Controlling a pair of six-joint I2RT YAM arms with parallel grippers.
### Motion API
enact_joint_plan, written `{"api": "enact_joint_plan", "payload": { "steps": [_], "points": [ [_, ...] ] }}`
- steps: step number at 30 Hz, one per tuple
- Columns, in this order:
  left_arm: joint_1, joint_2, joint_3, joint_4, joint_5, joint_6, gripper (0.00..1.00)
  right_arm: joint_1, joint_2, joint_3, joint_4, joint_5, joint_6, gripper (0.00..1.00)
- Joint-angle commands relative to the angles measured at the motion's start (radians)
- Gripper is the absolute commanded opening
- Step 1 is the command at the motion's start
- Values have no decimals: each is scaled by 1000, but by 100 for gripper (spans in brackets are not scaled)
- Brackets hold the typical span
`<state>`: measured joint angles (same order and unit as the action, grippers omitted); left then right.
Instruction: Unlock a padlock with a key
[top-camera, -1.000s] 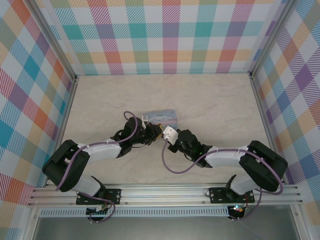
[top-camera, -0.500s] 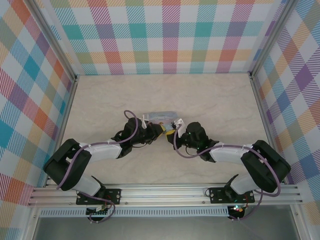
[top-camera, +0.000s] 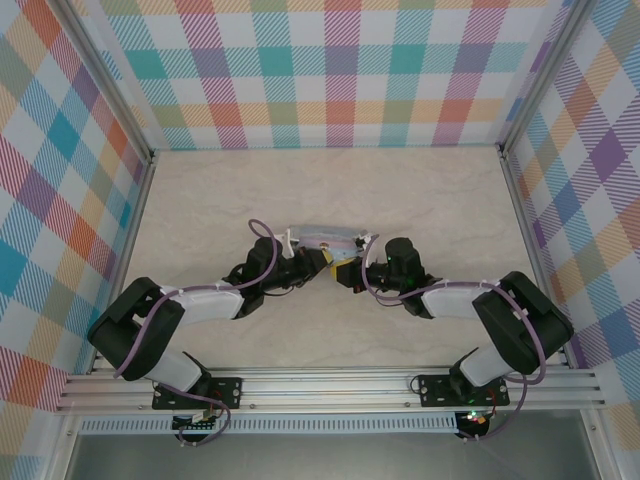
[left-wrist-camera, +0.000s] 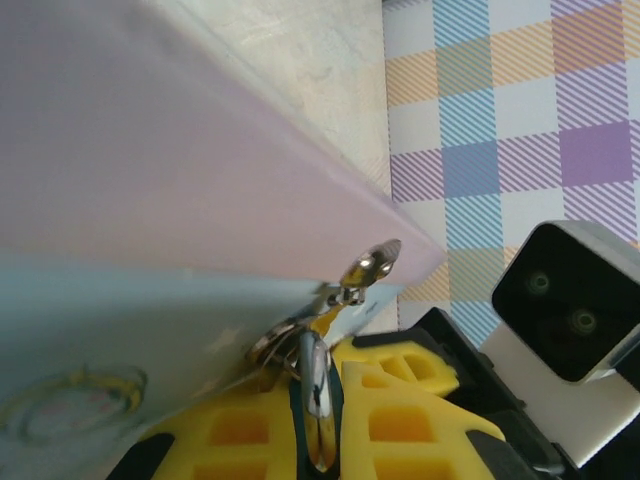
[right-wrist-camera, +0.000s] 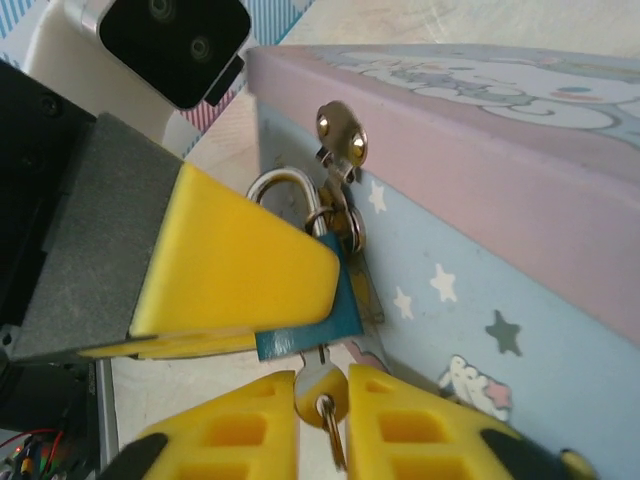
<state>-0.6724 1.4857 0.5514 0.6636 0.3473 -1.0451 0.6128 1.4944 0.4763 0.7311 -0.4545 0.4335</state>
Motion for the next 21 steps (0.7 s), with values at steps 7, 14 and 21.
{"api": "enact_joint_plan", "payload": {
  "steps": [7,14,21],
  "points": [
    [-22,24,-31,-20,-65,39,0,-30,-185,-29,-208,102,-167,54],
    [-23,114,-61,36,-75,12,0,-56,-284,2,-367,177,-207,62],
    [-23,188,-88,114,-81,-1,15,-77,-301,51,-494,234,-189,68]
  ]
}}
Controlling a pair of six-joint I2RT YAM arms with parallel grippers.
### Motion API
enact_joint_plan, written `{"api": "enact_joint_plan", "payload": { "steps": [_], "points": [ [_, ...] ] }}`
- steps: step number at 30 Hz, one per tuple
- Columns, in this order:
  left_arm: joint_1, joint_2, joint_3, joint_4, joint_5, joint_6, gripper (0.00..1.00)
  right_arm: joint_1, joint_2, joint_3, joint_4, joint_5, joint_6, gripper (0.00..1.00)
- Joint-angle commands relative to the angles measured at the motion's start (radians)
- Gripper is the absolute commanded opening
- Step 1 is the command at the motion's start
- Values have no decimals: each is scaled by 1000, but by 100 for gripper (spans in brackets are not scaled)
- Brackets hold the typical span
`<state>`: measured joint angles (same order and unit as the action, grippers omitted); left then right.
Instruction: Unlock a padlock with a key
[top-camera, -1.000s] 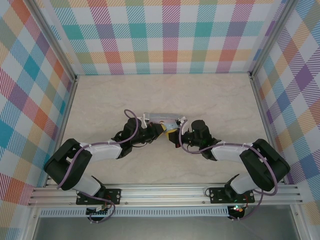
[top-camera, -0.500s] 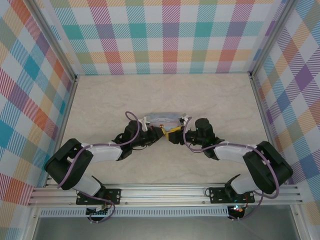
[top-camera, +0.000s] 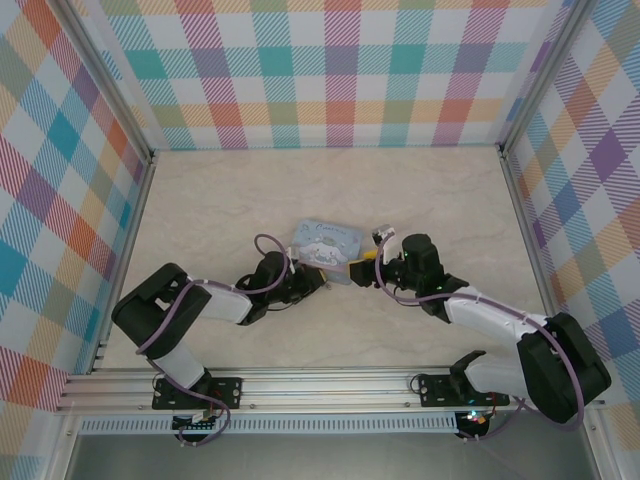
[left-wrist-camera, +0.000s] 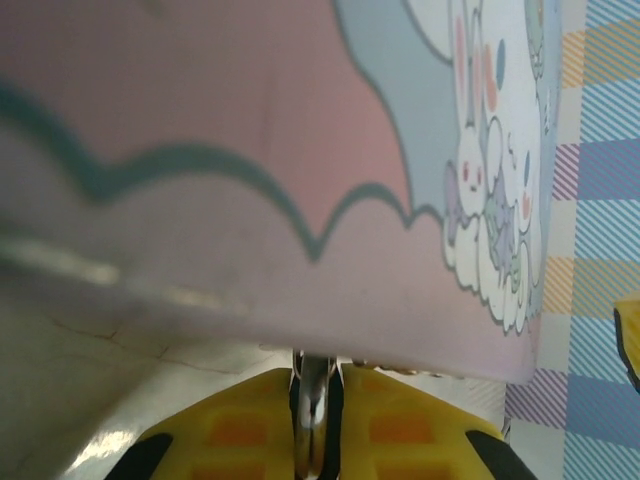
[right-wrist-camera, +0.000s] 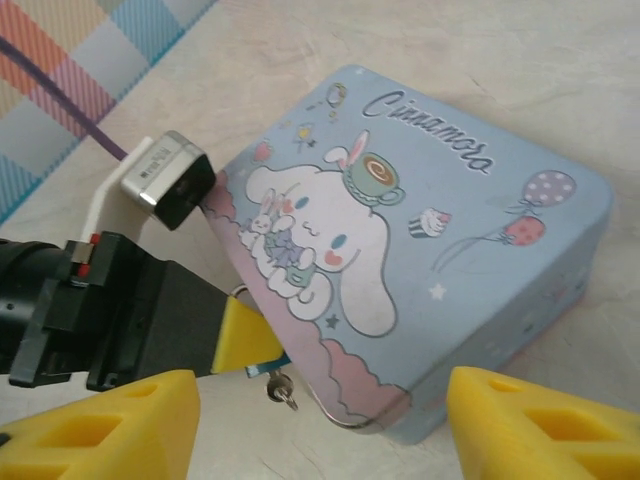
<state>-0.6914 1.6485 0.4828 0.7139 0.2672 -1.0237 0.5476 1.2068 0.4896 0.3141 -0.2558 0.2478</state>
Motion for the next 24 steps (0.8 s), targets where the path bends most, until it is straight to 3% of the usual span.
{"api": "enact_joint_plan", "payload": {
  "steps": [1,8,16,24],
  "points": [
    [-4,26,-22,62,-3,-21,20,-15,-9,50,-101,40,4,70],
    [-3,-100,-36,-97,-52,45,48,-47,-12,73,-179,62,43,80],
    [20,-349,-19,-407,-145,126,67,-69,16,102,-219,42,68,85],
    [211,-495,59,-637,-117,209,91,-74,118,141,-211,-31,189,97]
  ]
}}
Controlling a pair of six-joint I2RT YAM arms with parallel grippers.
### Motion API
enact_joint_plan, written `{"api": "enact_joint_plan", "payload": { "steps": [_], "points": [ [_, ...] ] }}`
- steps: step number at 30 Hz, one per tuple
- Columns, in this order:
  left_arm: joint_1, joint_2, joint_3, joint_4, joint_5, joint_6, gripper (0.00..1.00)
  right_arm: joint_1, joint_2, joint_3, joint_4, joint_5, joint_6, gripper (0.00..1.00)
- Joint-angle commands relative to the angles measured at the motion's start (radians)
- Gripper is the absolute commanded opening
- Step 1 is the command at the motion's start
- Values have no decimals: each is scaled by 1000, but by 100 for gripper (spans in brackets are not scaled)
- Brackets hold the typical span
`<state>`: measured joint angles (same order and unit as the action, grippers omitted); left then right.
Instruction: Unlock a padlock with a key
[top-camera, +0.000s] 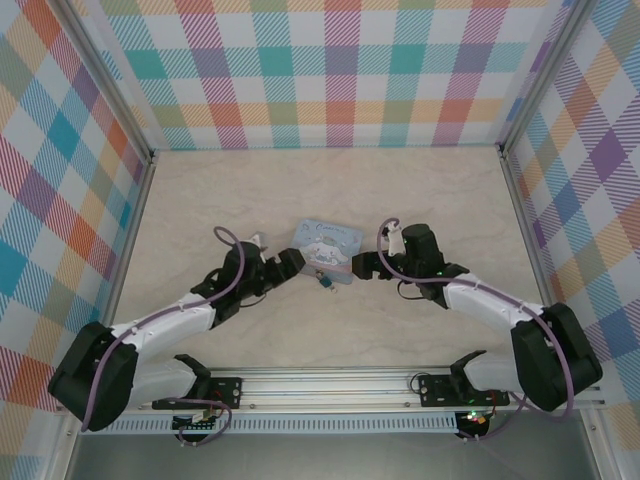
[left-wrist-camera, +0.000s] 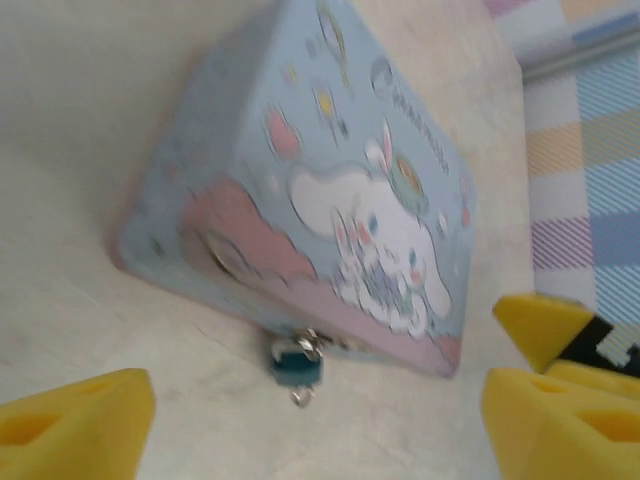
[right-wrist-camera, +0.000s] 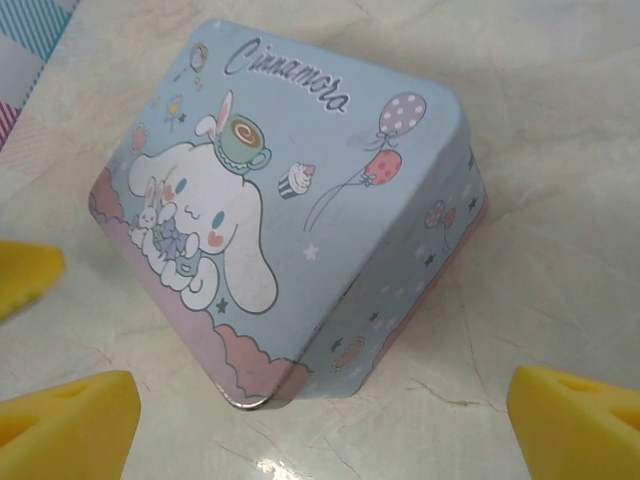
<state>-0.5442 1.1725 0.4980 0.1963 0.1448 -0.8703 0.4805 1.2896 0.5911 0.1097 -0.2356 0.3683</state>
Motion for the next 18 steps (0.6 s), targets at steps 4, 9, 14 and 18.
{"api": "enact_joint_plan", "payload": {
  "steps": [4,9,14,18],
  "points": [
    [166,63,89,-67,106,87,98,-6,114,74,51,-105,121,100],
    [187,200,158,17,204,102,98,-6,238,182,51,-176,120,100],
    [187,225,171,32,191,109,100,-6,371,320,46,-259,85,100],
    [187,178,171,-31,153,138,100,-6,473,429,46,-312,54,100]
  ]
}}
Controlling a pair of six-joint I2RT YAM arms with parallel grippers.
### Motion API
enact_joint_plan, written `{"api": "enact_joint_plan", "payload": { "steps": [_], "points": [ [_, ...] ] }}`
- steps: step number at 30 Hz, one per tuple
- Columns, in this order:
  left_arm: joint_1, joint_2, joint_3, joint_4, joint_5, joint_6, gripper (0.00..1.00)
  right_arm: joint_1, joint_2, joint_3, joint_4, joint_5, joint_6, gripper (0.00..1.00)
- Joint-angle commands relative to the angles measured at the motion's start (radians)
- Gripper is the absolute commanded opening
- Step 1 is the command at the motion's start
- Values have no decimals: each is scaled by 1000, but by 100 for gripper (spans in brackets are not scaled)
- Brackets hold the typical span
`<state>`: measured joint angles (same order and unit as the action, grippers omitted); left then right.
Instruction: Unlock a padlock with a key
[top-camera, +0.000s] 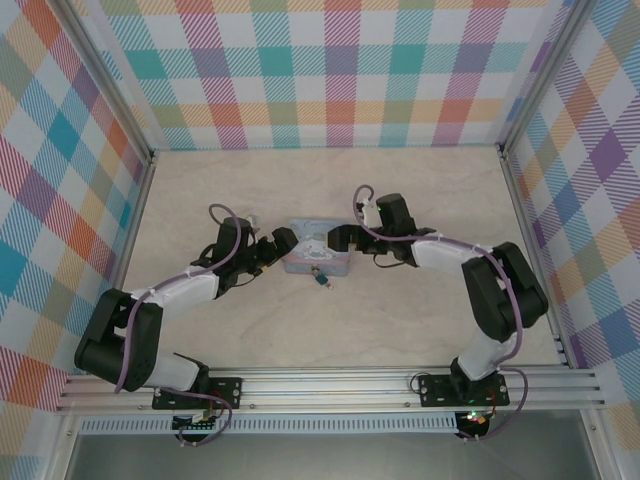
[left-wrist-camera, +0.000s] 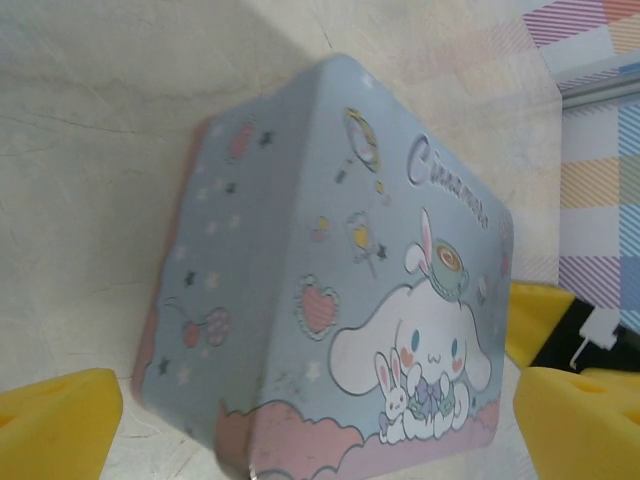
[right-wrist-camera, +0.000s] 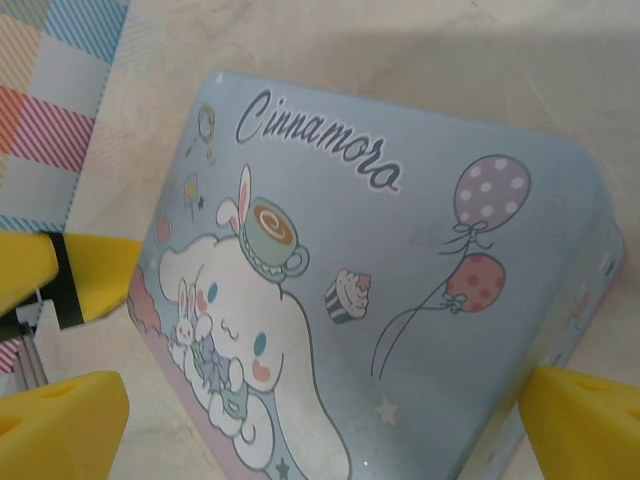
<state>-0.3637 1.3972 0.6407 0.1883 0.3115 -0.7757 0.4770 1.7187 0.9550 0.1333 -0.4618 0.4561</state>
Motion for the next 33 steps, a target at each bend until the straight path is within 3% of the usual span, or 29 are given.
{"api": "enact_joint_plan", "payload": {
  "steps": [1,7,13,17,22,27,33],
  "points": [
    [6,-65,28,-46,-27,53,100,-3,68,87,33,-98,-38,100],
    [6,-186,44,-198,-101,108,100,-3,167,175,125,-106,-82,100],
    [8,-217,90,-247,-92,122,100,-5,15,55,133,62,-214,100],
    [59,-133,176,-288,-47,129,100,1,-135,-106,127,27,-265,99],
    [123,-2,259,-237,8,215,100,72,-224,-268,150,-17,-284,92],
    [166,147,306,-138,110,256,100,123,-140,-275,182,-52,-321,72],
    [169,303,368,-78,192,271,100,155,-45,-254,278,-3,-357,68]
  ]
}}
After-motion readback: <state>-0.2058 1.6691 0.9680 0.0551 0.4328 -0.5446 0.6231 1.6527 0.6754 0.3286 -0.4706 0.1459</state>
